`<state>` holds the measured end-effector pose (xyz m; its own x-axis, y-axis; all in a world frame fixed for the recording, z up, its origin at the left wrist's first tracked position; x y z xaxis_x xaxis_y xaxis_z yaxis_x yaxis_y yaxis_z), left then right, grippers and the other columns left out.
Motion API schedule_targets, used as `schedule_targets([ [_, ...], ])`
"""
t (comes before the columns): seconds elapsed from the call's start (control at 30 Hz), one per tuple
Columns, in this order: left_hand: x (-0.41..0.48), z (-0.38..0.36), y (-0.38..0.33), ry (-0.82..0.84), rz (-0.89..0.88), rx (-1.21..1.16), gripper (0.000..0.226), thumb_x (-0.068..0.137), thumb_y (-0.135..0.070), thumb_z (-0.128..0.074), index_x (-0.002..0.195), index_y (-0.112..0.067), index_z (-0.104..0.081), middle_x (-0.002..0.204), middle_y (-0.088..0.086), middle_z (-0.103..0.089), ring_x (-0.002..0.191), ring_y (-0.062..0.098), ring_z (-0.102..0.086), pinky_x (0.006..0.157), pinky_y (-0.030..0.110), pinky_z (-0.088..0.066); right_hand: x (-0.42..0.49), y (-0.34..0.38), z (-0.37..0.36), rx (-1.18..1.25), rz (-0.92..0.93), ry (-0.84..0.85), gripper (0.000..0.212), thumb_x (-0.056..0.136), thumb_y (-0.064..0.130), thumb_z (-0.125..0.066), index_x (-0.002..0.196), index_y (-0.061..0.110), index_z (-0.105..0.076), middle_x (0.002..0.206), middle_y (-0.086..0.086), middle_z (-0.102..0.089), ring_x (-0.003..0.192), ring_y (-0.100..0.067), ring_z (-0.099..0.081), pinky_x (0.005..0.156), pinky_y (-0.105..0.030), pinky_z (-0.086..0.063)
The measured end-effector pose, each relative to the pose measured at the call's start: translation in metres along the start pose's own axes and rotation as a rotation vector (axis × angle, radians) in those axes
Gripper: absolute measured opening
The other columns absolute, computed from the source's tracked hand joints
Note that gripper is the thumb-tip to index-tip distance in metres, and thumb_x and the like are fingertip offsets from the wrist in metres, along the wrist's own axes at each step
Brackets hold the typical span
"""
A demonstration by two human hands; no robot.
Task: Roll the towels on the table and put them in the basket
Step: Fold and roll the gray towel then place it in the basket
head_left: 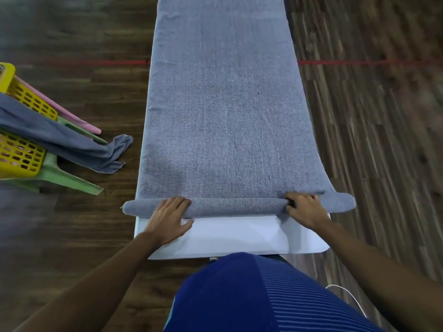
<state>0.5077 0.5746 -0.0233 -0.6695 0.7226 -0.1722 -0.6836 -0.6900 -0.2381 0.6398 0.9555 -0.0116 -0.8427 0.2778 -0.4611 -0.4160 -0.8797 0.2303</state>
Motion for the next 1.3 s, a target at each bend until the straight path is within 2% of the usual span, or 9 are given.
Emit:
schedule_targets([
  [0.17, 0.007, -0.001, 0.001, -0.101, 0.045, -0.009, 0.037, 0.070, -0.003, -0.071, 0.107, -0.007, -0.067, 0.103, 0.010, -0.069, 0.093, 0.030, -0.064, 0.081, 0.040, -0.052, -0.004, -0.004, -0.003, 0.042, 0.004, 0.003, 0.030, 0.086, 0.027, -0.053, 0.114, 0.026, -0.062, 0.119, -0.001, -0.065, 0.116, -0.024, -0.054, 0.097, -0.040, -0.031],
  [0.37, 0.023, 0.020, 0.002, 0.115, 0.158, -0.078, 0.029, 0.078, -0.030, -0.043, 0.091, -0.017, -0.066, 0.088, 0.004, -0.069, 0.083, 0.026, -0.063, 0.080, 0.036, -0.044, -0.001, -0.008, 0.011, 0.140, -0.015, 0.129, 0.032, 0.091, 0.025, -0.052, 0.121, 0.023, -0.064, 0.118, -0.008, -0.067, 0.110, -0.030, -0.059, 0.094, -0.039, -0.043],
  [0.47, 0.033, 0.030, 0.006, 0.228, 0.341, -0.313, 0.028, 0.075, -0.042, -0.040, 0.080, -0.023, -0.060, 0.078, 0.004, -0.066, 0.078, 0.028, -0.062, 0.072, 0.036, -0.045, 0.006, -0.007, 0.018, 0.228, -0.029, 0.190, 0.023, 0.087, 0.031, -0.051, 0.105, 0.025, -0.064, 0.107, -0.006, -0.068, 0.103, -0.030, -0.060, 0.089, -0.039, -0.045],
  [0.63, 0.036, 0.026, 0.008, -0.200, 0.422, -0.172, 0.018, 0.085, -0.011, -0.059, 0.102, -0.010, -0.063, 0.097, 0.013, -0.064, 0.092, 0.035, -0.057, 0.085, 0.046, -0.040, 0.011, -0.007, 0.014, 0.076, -0.059, -0.300, 0.033, 0.079, 0.017, -0.069, 0.112, 0.015, -0.062, 0.112, -0.010, -0.060, 0.107, -0.035, -0.053, 0.090, -0.044, -0.036],
  [0.7, 0.032, 0.023, 0.000, -0.314, 0.290, -0.108, 0.020, 0.083, -0.010, -0.056, 0.101, -0.008, -0.065, 0.097, 0.011, -0.064, 0.090, 0.033, -0.058, 0.083, 0.045, -0.043, 0.005, 0.000, 0.010, 0.017, -0.006, -0.387, 0.032, 0.076, 0.015, -0.072, 0.107, 0.014, -0.063, 0.108, -0.009, -0.060, 0.101, -0.035, -0.053, 0.085, -0.044, -0.036],
  [0.8, 0.021, 0.009, -0.009, -0.170, 0.025, 0.020, 0.040, 0.077, -0.025, -0.046, 0.108, -0.010, -0.066, 0.106, 0.007, -0.066, 0.097, 0.029, -0.061, 0.088, 0.042, -0.046, -0.005, 0.000, -0.007, -0.090, 0.091, -0.301, 0.043, 0.069, 0.017, -0.072, 0.111, 0.018, -0.061, 0.111, -0.005, -0.059, 0.102, -0.031, -0.055, 0.088, -0.044, -0.036],
  [0.93, 0.011, -0.003, -0.002, 0.021, 0.130, 0.081, 0.056, 0.070, -0.014, -0.073, 0.124, -0.008, -0.060, 0.120, 0.011, -0.064, 0.108, 0.031, -0.061, 0.095, 0.046, -0.047, -0.018, -0.005, -0.026, -0.112, 0.075, -0.233, 0.053, 0.073, 0.013, -0.067, 0.124, 0.022, -0.055, 0.123, -0.003, -0.058, 0.112, -0.028, -0.054, 0.101, -0.042, -0.025],
  [1.1, 0.016, 0.008, -0.005, -0.032, 0.180, -0.012, 0.027, 0.076, -0.011, -0.062, 0.102, -0.008, -0.069, 0.096, 0.011, -0.070, 0.088, 0.032, -0.065, 0.083, 0.041, -0.050, -0.008, -0.003, -0.014, -0.065, 0.022, -0.179, 0.036, 0.083, 0.020, -0.057, 0.119, 0.024, -0.061, 0.116, -0.002, -0.065, 0.109, -0.029, -0.056, 0.093, -0.040, -0.031],
  [1.3, 0.027, 0.024, 0.000, 0.206, 0.425, -0.281, 0.018, 0.087, -0.028, -0.052, 0.071, -0.021, -0.057, 0.073, 0.001, -0.062, 0.076, 0.027, -0.059, 0.068, 0.034, -0.039, 0.006, -0.008, 0.011, 0.029, -0.087, 0.142, 0.035, 0.093, 0.038, -0.040, 0.118, 0.023, -0.060, 0.124, -0.011, -0.063, 0.114, -0.031, -0.055, 0.096, -0.041, -0.037],
])
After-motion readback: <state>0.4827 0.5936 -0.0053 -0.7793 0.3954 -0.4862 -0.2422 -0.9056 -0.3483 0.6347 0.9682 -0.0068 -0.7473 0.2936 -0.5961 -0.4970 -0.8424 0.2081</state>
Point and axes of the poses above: each hand's wrist, its own x-axis towards the middle knuckle, its own z-axis out of the back of the hand, y = z × x, the point moved 1 cm from there along x, towards the middle knuckle
